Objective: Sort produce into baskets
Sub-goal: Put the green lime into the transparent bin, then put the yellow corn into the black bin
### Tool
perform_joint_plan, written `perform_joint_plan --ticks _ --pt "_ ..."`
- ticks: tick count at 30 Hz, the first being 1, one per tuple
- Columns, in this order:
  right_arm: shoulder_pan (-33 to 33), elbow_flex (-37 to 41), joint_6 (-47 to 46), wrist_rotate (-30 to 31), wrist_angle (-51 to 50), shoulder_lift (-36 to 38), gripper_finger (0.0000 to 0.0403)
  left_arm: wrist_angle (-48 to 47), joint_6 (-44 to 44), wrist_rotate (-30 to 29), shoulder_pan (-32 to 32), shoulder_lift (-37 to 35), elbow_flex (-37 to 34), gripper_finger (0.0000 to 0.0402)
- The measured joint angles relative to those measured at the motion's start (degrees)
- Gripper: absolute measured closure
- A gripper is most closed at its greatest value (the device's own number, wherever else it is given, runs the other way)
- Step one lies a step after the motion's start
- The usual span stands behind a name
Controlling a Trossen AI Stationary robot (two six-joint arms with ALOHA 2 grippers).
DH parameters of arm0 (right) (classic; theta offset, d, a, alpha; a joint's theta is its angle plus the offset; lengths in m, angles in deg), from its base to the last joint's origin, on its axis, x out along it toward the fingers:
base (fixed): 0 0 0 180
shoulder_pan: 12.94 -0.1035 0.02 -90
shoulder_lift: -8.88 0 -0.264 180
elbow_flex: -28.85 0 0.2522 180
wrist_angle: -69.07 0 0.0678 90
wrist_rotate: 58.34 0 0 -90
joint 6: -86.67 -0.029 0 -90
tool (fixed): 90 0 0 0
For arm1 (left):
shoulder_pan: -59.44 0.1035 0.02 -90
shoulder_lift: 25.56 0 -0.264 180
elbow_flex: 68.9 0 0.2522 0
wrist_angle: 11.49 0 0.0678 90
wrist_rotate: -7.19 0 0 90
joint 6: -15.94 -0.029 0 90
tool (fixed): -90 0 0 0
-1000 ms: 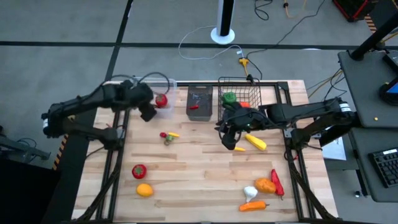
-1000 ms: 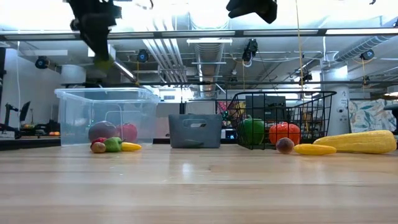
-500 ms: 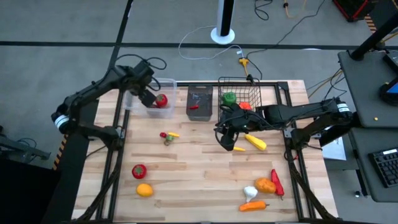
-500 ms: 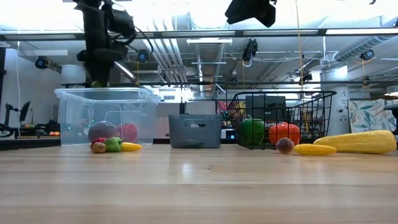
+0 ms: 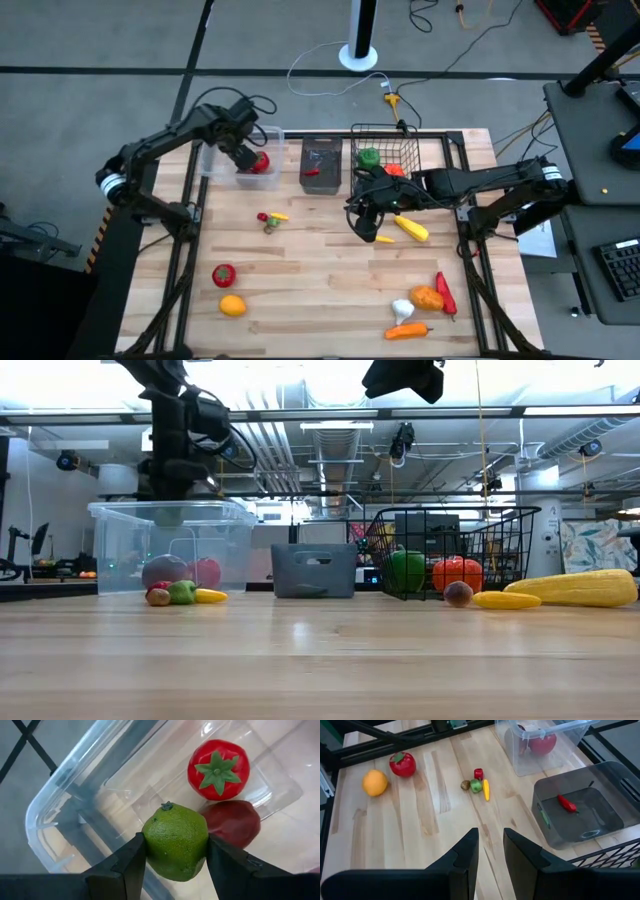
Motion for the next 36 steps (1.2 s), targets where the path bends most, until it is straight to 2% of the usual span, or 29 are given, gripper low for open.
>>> perform_joint_plan --ticks 7,15,26,36 --pt "0.0 0.0 0.0 0.0 0.0 0.0 0.0321 0.0 0.1 -3.0 0.0 2.1 0.0 0.0235" --pt "0.0 0.0 0.0 0.0 0.0 0.0 0.0321 0.1 0.0 -3.0 0.0 2.7 0.0 0.0234" --pt "0.0 0.0 0.0 0.0 0.0 0.0 0.0321 0.1 0.2 -3.1 0.0 2.7 0.0 0.0194" --pt "0.0 0.0 0.0 0.0 0.0 0.0 0.0321 0.3 0.8 -3.1 0.0 2.7 0.0 0.0189"
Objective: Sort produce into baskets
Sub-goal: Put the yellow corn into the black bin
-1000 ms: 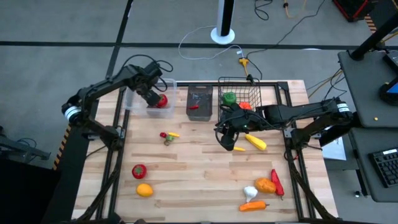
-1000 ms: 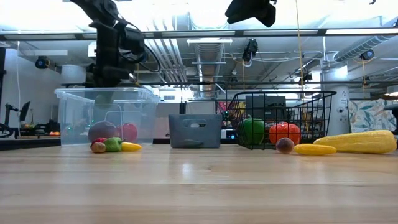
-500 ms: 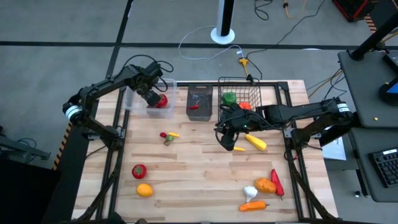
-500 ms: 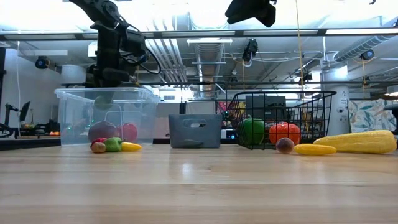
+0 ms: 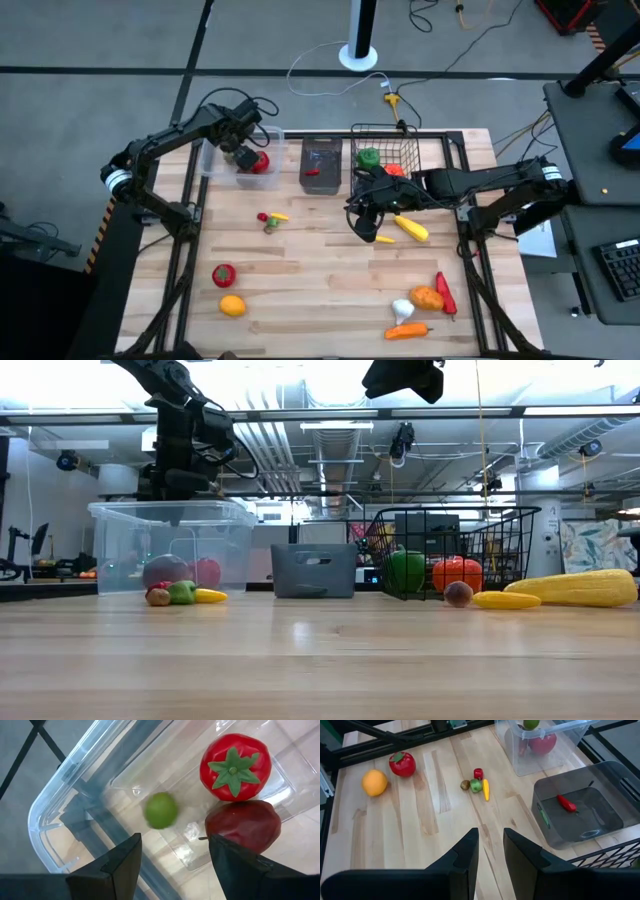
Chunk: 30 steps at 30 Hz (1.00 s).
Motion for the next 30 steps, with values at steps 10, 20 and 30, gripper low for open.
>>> perform_joint_plan --ticks 10,20,30 --pt "0.0 0.0 0.0 0.0 0.0 0.0 0.0321 1.3 1.0 0.0 -0.4 -1.0 0.0 0.0189" --pt "0.0 0.0 0.0 0.4 0.0 0.0 0.0321 1.4 6.0 0.0 -8.6 -11.7 0.0 0.0189" --pt "0.0 0.0 -1.2 0.4 0.0 0.0 0.0321 1.8 16.9 -2.6 -26.1 -20.1 0.0 0.0189"
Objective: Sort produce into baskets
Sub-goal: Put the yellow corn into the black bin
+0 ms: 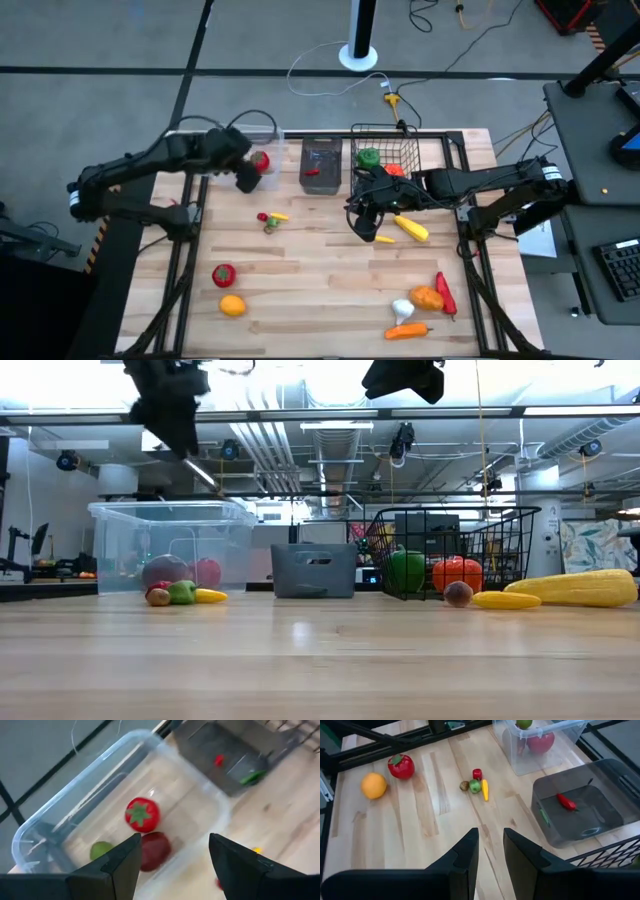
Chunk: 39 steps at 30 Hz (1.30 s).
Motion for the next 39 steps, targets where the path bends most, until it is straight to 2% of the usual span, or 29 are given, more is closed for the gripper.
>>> perform_joint_plan --ticks 10,15,20,26,33,36,39 --pt "-4.3 0.0 -5.8 -2.0 -0.7 0.0 0.0321 0.0 12.9 -12.2 -25.1 -1.4 -0.1 0.0189" --pt "-7.9 0.0 -13.1 -2.0 -3.8 0.0 0.0321 0.0 19.0 -16.7 -37.4 0.5 -0.1 0.0189" --pt "-10.6 0.1 -21.4 -2.0 -9.6 -1.6 0.0321 0.0 24.1 -19.8 -46.2 3.7 -0.1 0.0189" --pt "-12.4 0.0 -29.0 -2.3 -16.9 -4.8 0.0321 0.0 27.4 -21.3 -51.4 8.2 -0.1 0.0189" --pt "-13.0 -0.9 -31.0 -7.8 -23.8 -7.8 0.0321 -0.2 28.6 -21.3 -52.1 12.2 -0.1 0.0189" --pt "-13.5 -0.9 -28.7 -9.2 -28.2 -8.4 0.0321 -0.2 28.7 -21.3 -52.1 13.1 -0.1 0.0189" --pt "-14.7 -0.5 -22.4 -9.4 -32.6 -8.6 0.0321 -0.2 28.9 -21.3 -52.1 13.9 -0.1 0.0189"
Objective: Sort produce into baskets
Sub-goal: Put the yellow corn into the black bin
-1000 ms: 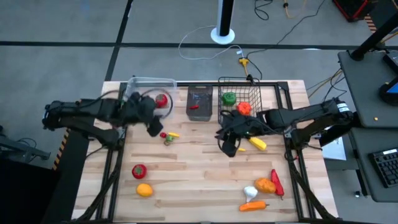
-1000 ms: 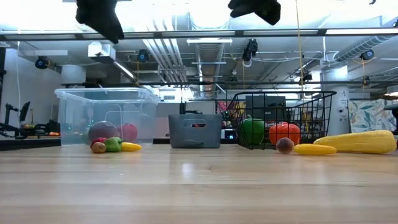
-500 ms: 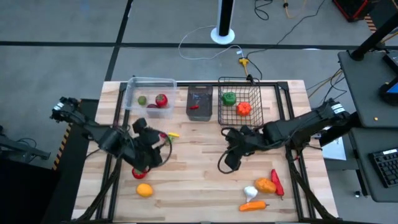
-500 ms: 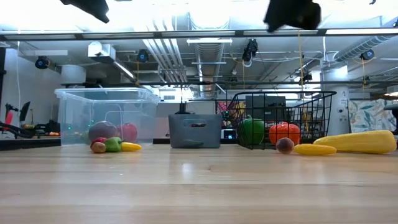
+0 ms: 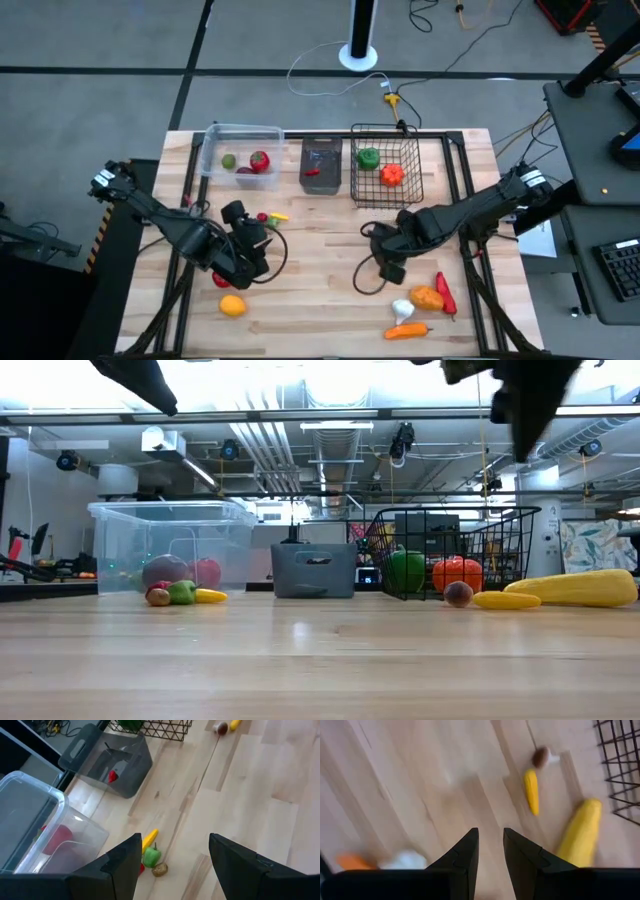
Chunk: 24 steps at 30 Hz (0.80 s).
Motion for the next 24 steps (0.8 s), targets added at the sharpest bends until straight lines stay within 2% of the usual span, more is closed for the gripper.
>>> perform_joint_plan --ticks 3,7,12,19,24 --pt "-1.0 1.1 3.8 0.3 -1.5 0.0 0.0321 -0.4 0.3 0.0 0.0 0.5 0.0 0.0189" --pt "-1.4 1.9 4.3 0.8 -2.0 0.0 0.0321 -0.3 0.8 0.0 0.0 1.1 0.0 0.0189" --pt "-2.2 4.1 4.9 5.2 -0.7 -0.2 0.0317 -0.2 0.8 0.0 0.0 1.9 0.0 0.0189" --pt "-2.3 11.0 7.2 9.3 9.8 -0.2 0.0265 -0.2 0.8 0.0 -0.1 2.2 0.0 0.0189" --pt "-1.8 17.1 7.8 14.3 12.5 -0.3 0.0231 -0.1 0.7 -0.4 -0.1 2.2 0.0 0.0189"
